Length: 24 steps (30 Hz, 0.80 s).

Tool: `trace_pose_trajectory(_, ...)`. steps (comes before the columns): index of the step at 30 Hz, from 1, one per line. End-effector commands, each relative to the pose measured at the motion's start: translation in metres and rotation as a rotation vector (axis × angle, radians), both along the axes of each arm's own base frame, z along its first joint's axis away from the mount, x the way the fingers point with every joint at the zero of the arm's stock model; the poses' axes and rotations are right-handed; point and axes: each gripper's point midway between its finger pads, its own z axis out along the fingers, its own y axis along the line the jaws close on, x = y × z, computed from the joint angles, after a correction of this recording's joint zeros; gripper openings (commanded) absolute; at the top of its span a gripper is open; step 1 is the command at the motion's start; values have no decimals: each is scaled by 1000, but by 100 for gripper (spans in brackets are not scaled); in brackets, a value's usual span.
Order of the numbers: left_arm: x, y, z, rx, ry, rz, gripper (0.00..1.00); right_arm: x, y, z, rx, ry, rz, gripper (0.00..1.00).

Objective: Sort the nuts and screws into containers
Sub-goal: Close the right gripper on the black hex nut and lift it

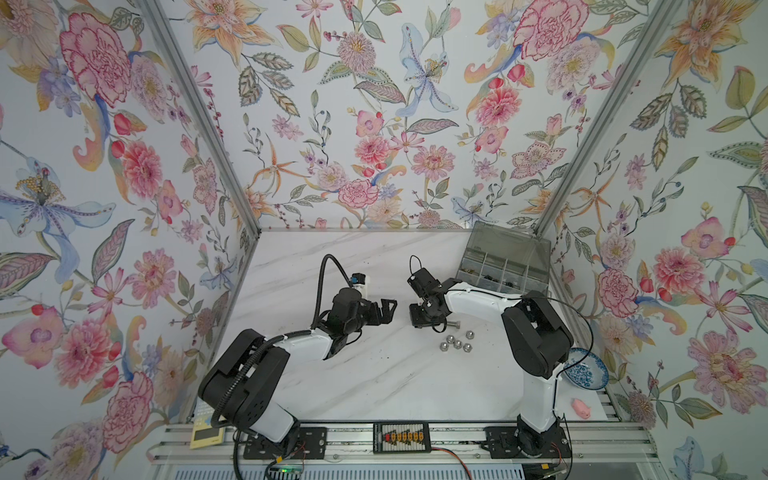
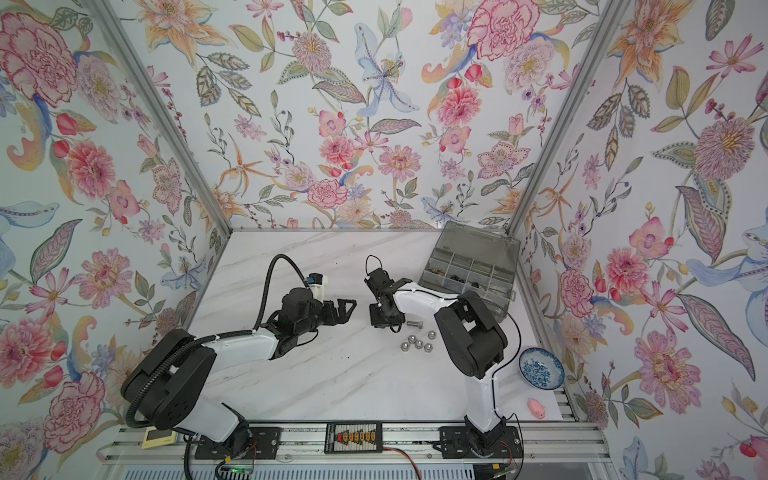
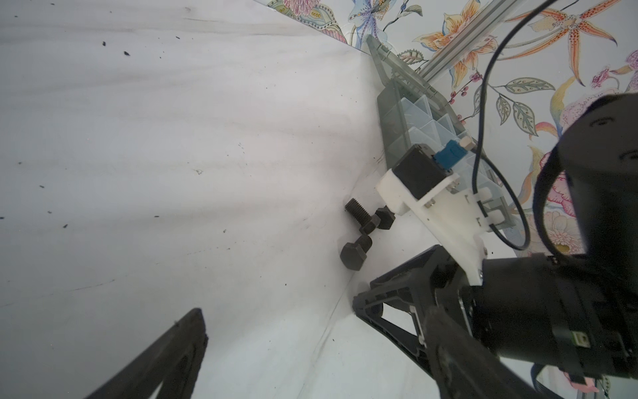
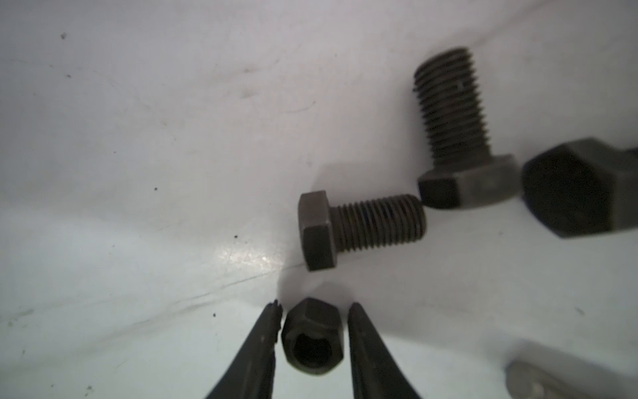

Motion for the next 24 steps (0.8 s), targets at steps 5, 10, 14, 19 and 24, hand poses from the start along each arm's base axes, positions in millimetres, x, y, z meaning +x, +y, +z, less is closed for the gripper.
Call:
trace_pose_trajectory(5, 0, 2, 8, -25, -19, 0, 99, -20, -15, -25, -79, 75, -11, 34)
trace_pose_trajectory(10, 0, 3, 7, -25, -18, 1, 99, -20, -15, -26, -83, 76, -11, 20)
trace_pose_trajectory(14, -1, 3, 8, -25, -18, 1, 100, -17, -17, -21, -78, 65, -14, 12)
trace_pose_trajectory(19, -1, 3, 8, -26, -18, 0, 99, -10, -20, -6, -42, 41, -8, 8)
trace_pose_trajectory(24, 0, 2, 9, -28, -20, -2, 99, 7, -31, 22, 33, 3, -26, 7)
